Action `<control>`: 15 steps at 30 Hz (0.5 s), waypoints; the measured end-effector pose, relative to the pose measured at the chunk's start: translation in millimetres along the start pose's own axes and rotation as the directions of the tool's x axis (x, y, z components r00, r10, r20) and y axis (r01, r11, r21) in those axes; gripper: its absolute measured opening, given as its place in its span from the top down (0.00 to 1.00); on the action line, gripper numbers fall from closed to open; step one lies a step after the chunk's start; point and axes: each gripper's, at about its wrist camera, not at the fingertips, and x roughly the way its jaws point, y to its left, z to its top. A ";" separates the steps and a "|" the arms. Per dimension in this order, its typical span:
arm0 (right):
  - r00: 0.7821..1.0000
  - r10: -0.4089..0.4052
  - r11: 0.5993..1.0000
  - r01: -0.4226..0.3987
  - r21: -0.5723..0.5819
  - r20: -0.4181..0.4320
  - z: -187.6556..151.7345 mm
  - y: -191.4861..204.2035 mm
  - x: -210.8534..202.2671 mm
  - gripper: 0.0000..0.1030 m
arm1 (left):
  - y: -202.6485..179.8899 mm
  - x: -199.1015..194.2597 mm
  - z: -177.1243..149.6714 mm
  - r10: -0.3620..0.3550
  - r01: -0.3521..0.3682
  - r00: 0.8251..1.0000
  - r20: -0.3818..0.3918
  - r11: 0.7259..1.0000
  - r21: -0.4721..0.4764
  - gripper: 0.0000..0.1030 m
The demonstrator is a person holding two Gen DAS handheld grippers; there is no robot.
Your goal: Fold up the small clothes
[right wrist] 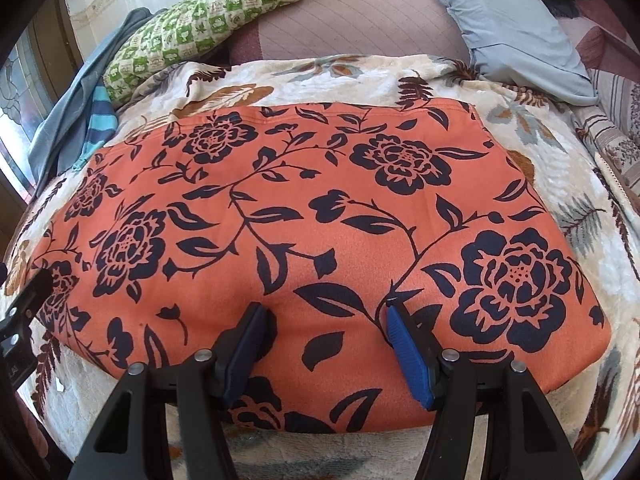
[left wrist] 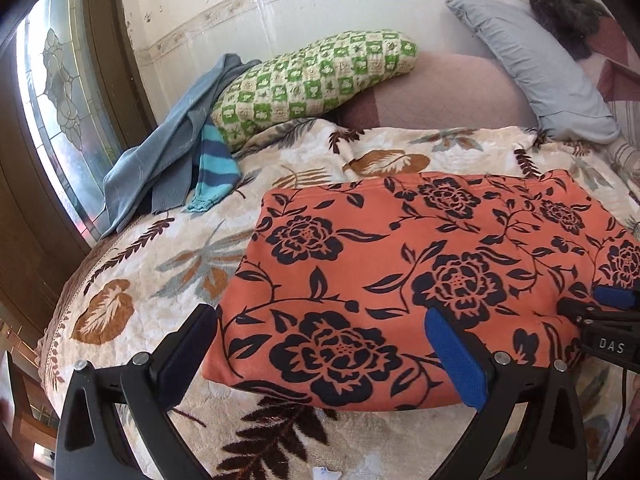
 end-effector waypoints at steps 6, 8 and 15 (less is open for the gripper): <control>1.000 -0.011 1.000 0.011 -0.003 0.003 -1.2 1.9 -1.0 0.35 | -13.1 25.5 -8.8 -0.076 0.074 0.987 -0.145 0.997 -0.020 0.00; 1.000 -0.017 1.000 0.017 -0.003 0.003 -1.4 2.6 -1.2 0.35 | -16.3 38.4 -15.0 -0.081 0.078 0.976 -0.203 0.997 -0.025 0.00; 0.999 -0.039 0.999 0.039 -0.018 0.010 -3.3 6.4 -4.2 0.35 | -18.8 41.1 -16.2 -0.079 0.077 0.974 -0.211 0.997 -0.013 0.00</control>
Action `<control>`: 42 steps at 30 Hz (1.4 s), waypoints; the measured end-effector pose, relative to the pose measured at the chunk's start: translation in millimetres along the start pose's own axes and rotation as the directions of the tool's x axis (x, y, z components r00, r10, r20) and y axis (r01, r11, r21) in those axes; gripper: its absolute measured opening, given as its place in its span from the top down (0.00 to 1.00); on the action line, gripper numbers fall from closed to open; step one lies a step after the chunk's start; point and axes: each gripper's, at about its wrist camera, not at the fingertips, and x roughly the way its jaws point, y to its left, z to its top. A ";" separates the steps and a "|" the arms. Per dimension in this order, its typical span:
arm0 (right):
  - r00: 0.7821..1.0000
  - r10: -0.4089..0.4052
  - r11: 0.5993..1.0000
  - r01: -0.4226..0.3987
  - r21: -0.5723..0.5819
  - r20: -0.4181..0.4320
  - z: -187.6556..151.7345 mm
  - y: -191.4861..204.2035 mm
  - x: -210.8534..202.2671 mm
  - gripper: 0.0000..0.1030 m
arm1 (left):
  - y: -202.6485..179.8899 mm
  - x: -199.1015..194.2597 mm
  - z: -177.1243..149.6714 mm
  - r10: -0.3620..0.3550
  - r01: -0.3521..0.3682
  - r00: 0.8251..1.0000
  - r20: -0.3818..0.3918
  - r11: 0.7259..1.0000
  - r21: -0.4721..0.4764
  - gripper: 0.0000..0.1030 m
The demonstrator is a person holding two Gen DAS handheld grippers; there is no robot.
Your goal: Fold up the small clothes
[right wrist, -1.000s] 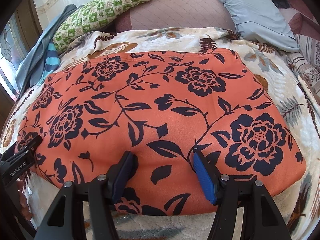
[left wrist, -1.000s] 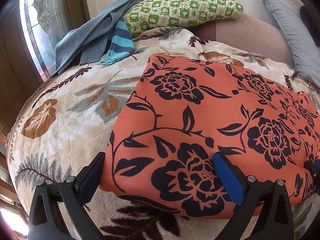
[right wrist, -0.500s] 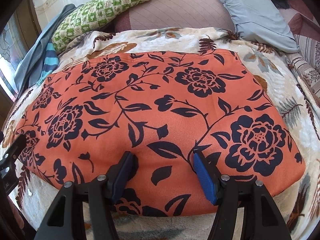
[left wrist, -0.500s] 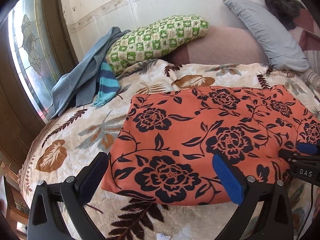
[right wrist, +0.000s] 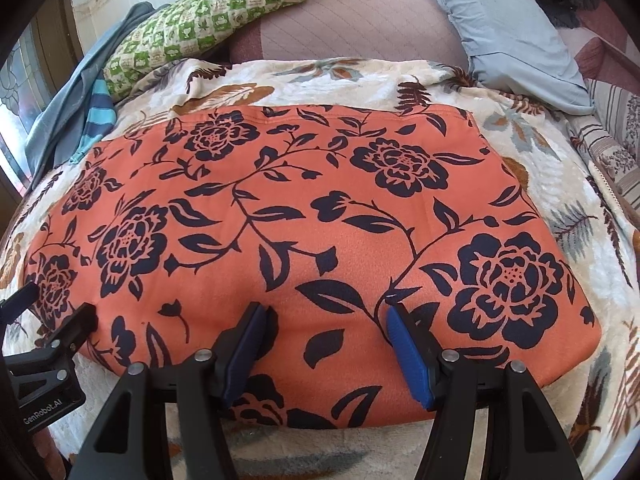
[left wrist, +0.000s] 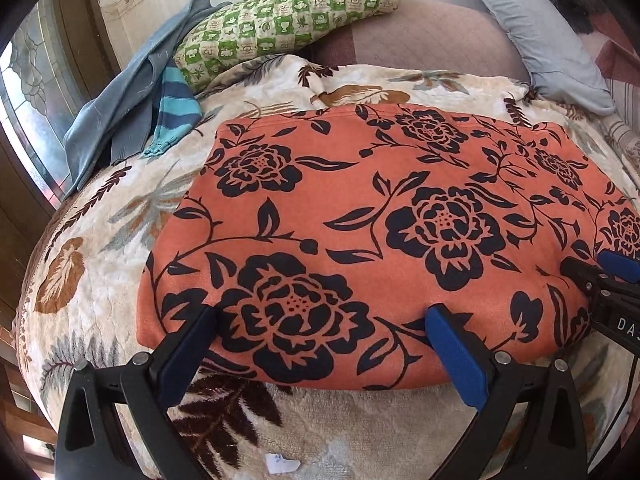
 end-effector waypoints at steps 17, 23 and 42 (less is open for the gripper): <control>0.999 -0.041 0.998 0.041 -0.043 0.018 -1.1 6.6 0.4 0.35 | 2.9 9.9 0.4 -0.027 0.026 0.999 -0.024 1.000 -0.006 0.00; 0.999 -0.048 0.997 0.049 -0.060 0.022 -0.6 8.1 1.2 0.35 | 0.6 12.1 -0.1 -0.014 0.014 1.000 -0.020 1.000 0.000 0.00; 0.998 -0.061 0.996 0.063 -0.068 0.027 -0.9 9.8 1.2 0.35 | 1.3 13.5 1.9 -0.013 0.013 1.000 -0.018 1.000 -0.005 0.00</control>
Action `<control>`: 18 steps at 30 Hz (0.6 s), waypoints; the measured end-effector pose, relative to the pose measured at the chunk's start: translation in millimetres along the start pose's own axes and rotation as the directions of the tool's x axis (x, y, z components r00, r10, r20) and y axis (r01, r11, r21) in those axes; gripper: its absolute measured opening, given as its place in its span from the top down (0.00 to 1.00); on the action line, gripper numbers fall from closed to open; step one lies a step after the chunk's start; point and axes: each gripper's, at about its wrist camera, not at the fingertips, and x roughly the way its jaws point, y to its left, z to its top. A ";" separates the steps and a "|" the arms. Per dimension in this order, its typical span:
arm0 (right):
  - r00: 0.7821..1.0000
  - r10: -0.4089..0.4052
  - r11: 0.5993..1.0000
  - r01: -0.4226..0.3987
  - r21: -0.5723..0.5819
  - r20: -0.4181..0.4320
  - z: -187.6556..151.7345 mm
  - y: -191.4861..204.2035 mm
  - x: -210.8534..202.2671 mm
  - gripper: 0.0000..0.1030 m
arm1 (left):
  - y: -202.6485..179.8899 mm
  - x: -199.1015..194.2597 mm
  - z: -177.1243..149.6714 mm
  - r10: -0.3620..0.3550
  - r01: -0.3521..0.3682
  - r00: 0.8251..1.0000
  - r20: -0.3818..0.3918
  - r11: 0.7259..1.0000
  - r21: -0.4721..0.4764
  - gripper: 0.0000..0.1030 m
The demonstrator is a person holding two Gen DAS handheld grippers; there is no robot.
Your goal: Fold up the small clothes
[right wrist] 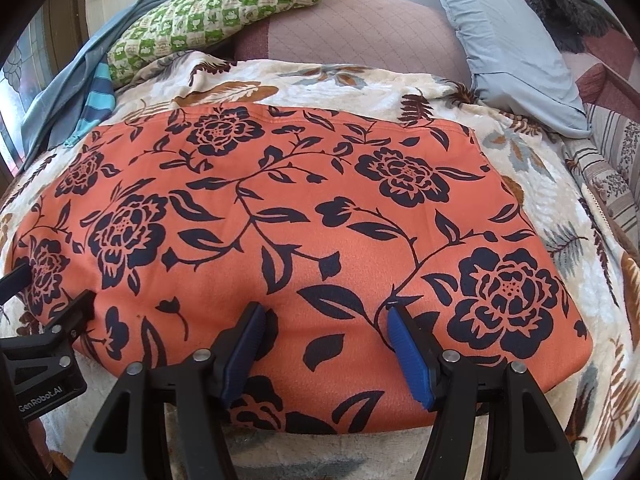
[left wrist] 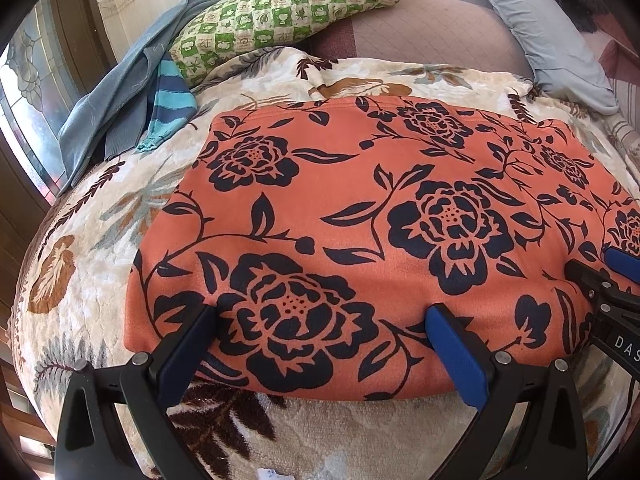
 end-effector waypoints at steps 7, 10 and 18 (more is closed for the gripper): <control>1.000 -0.016 1.000 0.016 -0.002 0.004 -0.8 0.9 -2.3 0.35 | 0.4 -2.4 1.5 -0.001 0.001 1.000 -0.018 1.000 0.000 0.00; 1.000 -0.023 1.000 0.023 -0.004 0.006 -1.3 1.3 -3.4 0.35 | 1.2 -6.1 1.8 -0.003 0.003 1.000 -0.022 1.000 -0.002 0.00; 1.000 -0.030 1.000 0.030 0.009 0.004 -2.7 0.8 -6.1 0.35 | 4.2 -20.3 -1.7 0.000 0.000 1.000 -0.002 1.000 -0.001 0.00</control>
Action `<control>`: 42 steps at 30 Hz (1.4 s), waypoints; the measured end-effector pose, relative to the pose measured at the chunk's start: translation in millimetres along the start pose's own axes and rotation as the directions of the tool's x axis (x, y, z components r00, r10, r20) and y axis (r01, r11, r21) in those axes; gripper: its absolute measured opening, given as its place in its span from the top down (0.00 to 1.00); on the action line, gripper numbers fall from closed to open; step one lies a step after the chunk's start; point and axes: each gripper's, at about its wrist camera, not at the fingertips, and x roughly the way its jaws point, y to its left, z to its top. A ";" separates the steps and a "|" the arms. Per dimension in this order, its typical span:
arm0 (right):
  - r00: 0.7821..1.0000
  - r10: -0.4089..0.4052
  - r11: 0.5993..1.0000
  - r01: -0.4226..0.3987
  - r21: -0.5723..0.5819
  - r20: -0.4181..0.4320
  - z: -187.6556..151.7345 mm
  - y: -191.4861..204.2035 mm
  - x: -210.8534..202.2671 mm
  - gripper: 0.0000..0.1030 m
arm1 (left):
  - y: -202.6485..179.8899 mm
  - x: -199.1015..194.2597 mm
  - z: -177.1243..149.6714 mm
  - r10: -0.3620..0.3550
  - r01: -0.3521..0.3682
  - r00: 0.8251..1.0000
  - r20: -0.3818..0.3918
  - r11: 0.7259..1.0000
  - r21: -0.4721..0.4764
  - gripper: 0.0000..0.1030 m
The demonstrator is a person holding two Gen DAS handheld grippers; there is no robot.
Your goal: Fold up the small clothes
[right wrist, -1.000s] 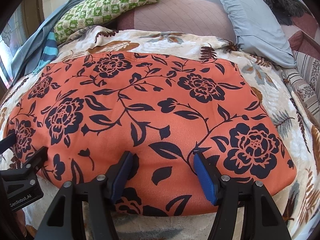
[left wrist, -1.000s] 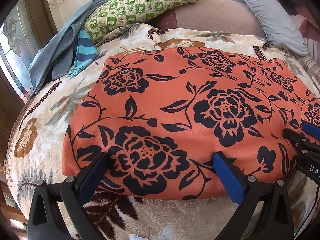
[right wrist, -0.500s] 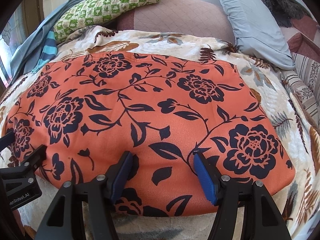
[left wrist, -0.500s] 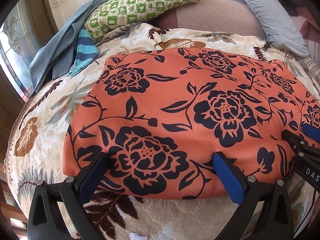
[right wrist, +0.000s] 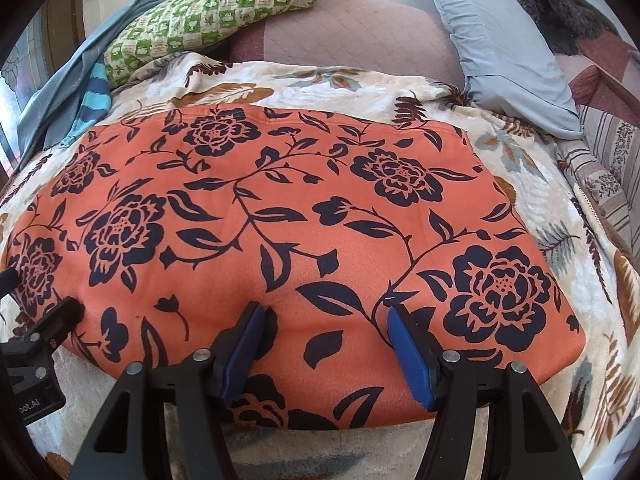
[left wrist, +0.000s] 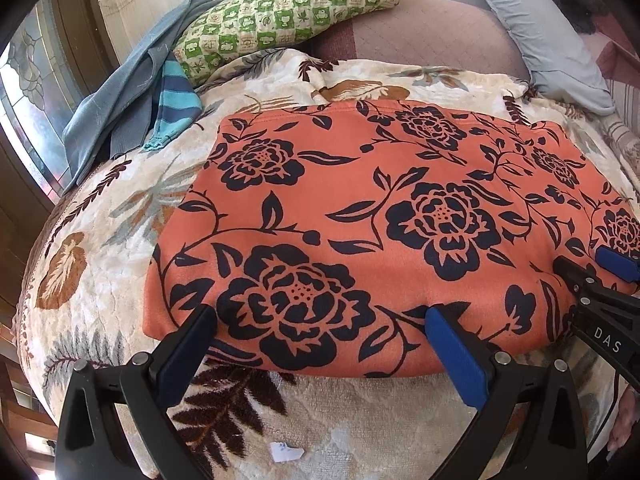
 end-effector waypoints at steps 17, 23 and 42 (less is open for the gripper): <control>0.988 0.083 0.995 -0.089 0.039 0.127 -6.2 19.2 -47.4 0.34 | 33.5 -48.5 -21.4 0.097 -0.097 0.978 0.182 0.995 -0.007 0.00; 0.985 0.090 0.996 -0.091 0.001 0.146 -17.2 43.1 -50.3 0.34 | 43.2 -54.8 -30.4 0.091 -0.088 0.979 0.184 0.996 -0.023 0.00; 0.981 0.127 0.991 -0.131 0.012 0.147 -3.1 38.8 -36.6 0.32 | 83.8 -33.8 -15.1 0.115 -0.091 0.986 0.124 0.979 -0.183 0.00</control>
